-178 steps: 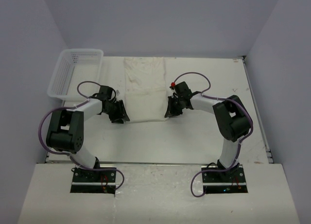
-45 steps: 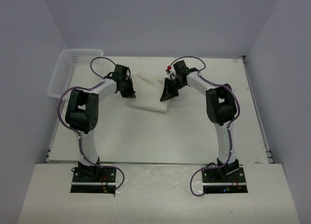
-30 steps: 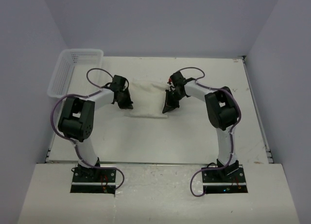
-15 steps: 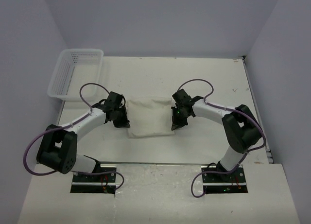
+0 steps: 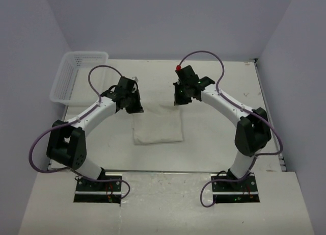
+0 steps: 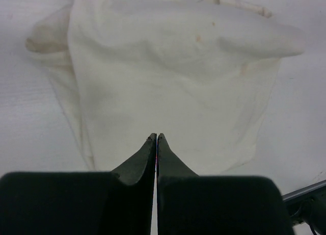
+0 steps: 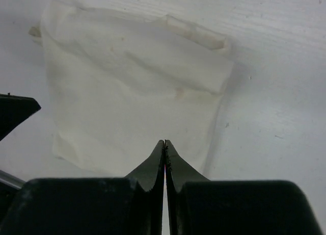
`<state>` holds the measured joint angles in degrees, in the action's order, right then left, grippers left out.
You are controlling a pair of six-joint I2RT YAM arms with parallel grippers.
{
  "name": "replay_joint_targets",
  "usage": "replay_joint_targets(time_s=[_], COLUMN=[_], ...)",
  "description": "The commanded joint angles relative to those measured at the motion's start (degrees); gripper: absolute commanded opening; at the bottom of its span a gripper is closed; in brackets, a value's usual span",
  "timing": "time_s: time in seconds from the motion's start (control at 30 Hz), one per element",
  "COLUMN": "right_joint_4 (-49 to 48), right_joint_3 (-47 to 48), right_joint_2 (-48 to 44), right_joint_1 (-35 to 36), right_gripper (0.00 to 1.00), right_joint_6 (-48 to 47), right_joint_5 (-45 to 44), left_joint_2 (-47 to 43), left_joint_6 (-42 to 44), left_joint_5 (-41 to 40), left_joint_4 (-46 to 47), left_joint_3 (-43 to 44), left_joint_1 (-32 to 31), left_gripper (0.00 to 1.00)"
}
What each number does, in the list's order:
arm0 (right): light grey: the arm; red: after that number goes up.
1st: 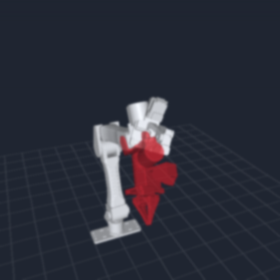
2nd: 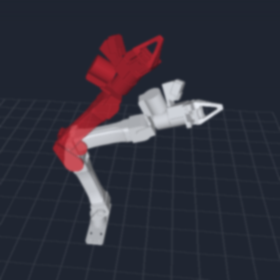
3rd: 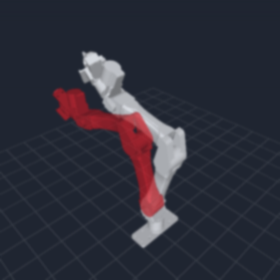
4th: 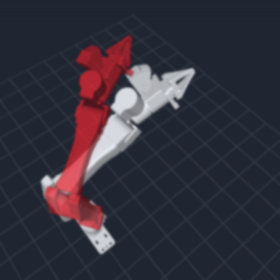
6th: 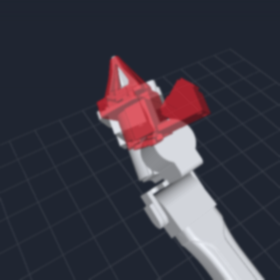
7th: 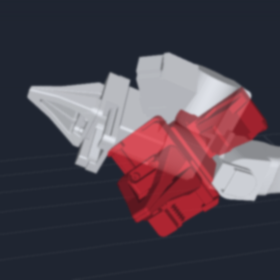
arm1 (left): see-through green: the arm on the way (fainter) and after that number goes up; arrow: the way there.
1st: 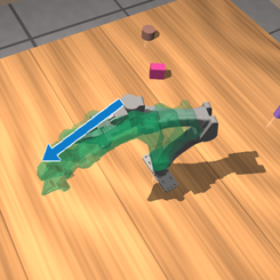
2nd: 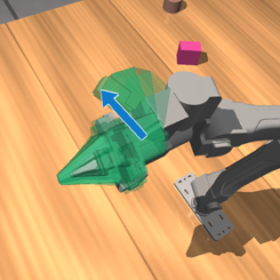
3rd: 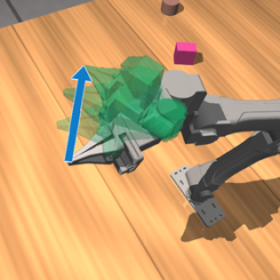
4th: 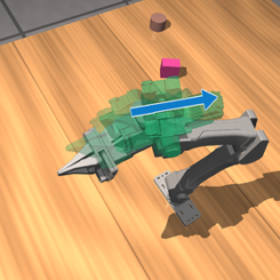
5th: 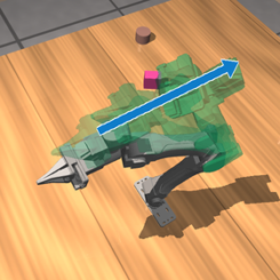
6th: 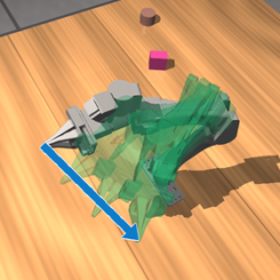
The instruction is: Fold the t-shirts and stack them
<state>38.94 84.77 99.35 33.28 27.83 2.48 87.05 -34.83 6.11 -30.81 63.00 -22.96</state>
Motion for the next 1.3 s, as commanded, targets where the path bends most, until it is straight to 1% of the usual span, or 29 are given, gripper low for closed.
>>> replay_joint_targets(time_s=[0.0,0.13,0.3,0.47,0.6,0.87,0.93,1.0,1.1,1.27], right_joint_4=[2.55,2.63,2.72,2.81,3.95,5.97,7.46,9.39,10.36,11.77], right_joint_3=[4.86,8.91,10.32,11.9,15.15,19.81,22.53,25.69,27.89,30.54], right_joint_2=[8.37,12.7,15.08,18.07,21.49,27.64,29.14,31.5,32.75,34.24], right_joint_1=[-1.28,-2.25,-2.87,-3.74,-4.54,-5.41,-5.85,-6.64,-7.43,-8.05], right_gripper=[0.0,0.0,0.0,0.0,0.0,0.0,0.0,0.0,0.0,0.0], right_joint_6=[-3.66,-4.28,-4.46,-4.81,-4.98,-4.9,-4.72,-5.07,-5.51,-5.78], right_joint_5=[0.76,3.06,3.85,3.67,4.99,5.6,4.64,4.46,4.55,4.11], left_joint_2=[3.57,2.34,0.23,-2.93,-4.6,-9.08,-10.22,-10.84,-10.93,-10.41], left_joint_6=[2.13,2.92,3.45,2.05,0.03,-2.17,-2.79,-4.01,-5.6,-7.27], left_joint_5=[3.64,6.27,7.69,6.55,4.36,1.19,0.57,-1.35,-2.41,-2.5], left_joint_4=[0.83,1.72,1.71,1.54,0.93,-0.39,-0.48,-0.57,-0.83,-0.13], left_joint_3=[3.53,2.04,-1.65,-7.89,-12.45,-16.94,-18.96,-20.63,-24.14,-26.96], left_joint_1=[-0.42,-1.38,-2.18,-3.05,-5.25,-7.36,-7.62,-7.71,-7.63,-7.8], left_gripper=[0.0,0.0,0.0,0.0,0.0,0.0,0.0,0.0,0.0,0.0])
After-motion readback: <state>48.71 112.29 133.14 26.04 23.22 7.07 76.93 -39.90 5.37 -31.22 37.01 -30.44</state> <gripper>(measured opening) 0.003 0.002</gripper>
